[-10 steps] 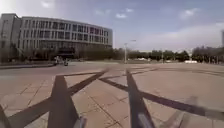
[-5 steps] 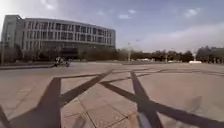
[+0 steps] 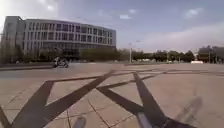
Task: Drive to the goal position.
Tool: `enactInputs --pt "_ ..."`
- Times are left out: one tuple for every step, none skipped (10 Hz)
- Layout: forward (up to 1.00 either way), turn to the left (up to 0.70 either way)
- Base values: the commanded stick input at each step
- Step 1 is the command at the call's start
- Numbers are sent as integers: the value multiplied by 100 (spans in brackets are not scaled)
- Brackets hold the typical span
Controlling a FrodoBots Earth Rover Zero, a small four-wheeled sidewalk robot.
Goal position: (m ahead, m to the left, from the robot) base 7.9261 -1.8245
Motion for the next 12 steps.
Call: enactInputs --pt "100 0" --pt "100 0" --pt "100 0" --pt "100 0" --pt "100 0" --pt "100 0" --pt "100 0" --pt "100 0" --pt "100 0" --pt "100 0" --pt "100 0" --pt "100 0"
